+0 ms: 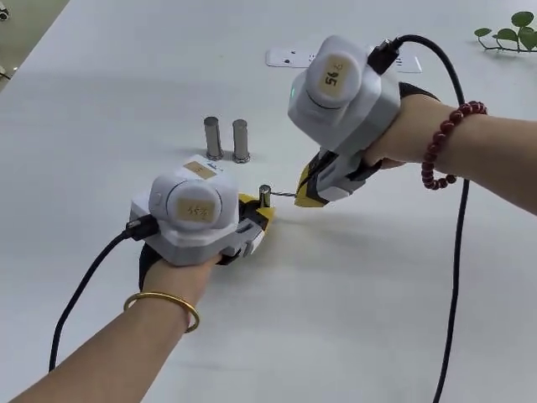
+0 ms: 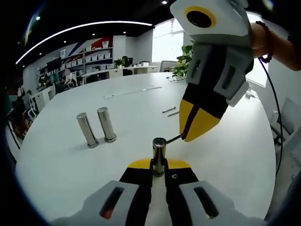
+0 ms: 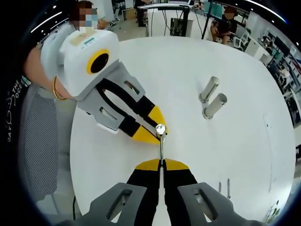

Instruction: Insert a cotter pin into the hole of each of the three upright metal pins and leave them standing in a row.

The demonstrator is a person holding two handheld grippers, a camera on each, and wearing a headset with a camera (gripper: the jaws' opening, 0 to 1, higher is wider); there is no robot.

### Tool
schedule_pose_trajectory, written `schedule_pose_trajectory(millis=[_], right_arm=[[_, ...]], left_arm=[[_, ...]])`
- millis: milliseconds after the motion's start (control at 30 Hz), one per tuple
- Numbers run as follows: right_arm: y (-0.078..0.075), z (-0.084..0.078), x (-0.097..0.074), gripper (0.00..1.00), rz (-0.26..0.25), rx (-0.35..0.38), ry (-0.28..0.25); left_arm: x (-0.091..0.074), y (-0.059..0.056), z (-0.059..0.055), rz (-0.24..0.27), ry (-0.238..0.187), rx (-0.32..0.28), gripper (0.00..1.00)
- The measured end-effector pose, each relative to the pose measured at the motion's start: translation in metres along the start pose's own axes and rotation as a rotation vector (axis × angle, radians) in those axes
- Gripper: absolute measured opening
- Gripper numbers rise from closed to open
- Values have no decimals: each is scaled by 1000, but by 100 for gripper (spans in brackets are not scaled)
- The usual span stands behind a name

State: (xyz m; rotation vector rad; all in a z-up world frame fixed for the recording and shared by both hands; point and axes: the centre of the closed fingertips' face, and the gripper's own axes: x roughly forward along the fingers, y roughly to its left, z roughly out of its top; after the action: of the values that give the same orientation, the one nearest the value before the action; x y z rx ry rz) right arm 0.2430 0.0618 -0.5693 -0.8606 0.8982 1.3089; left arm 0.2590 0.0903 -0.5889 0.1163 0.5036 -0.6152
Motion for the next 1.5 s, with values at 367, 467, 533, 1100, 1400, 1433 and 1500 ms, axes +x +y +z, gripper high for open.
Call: schedule_pose_trajectory(millis=[367, 467, 533, 1100, 1400, 1433, 1500], right_arm=[[0, 6, -2, 0, 0, 7, -9], [0, 8, -1, 0, -3, 10, -12], [-1, 8, -1, 0, -6, 2, -5], [-2, 10, -2, 0, 17, 62, -61], [3, 10, -1, 0, -17, -132, -75], [2, 10, -1, 0, -10, -100, -83], [-3, 11, -1, 0, -5, -82, -100]], left_arm=[[0, 0, 0, 5, 0, 6, 7], [0, 0, 0, 11, 0, 14, 7], [0, 0, 0, 14, -1, 14, 7], [0, 0, 0, 18, -4, 12, 7], [1, -1, 0, 18, -5, 26, 7], [1, -1, 0, 16, -5, 23, 7], [1, -1, 0, 16, -5, 21, 7]])
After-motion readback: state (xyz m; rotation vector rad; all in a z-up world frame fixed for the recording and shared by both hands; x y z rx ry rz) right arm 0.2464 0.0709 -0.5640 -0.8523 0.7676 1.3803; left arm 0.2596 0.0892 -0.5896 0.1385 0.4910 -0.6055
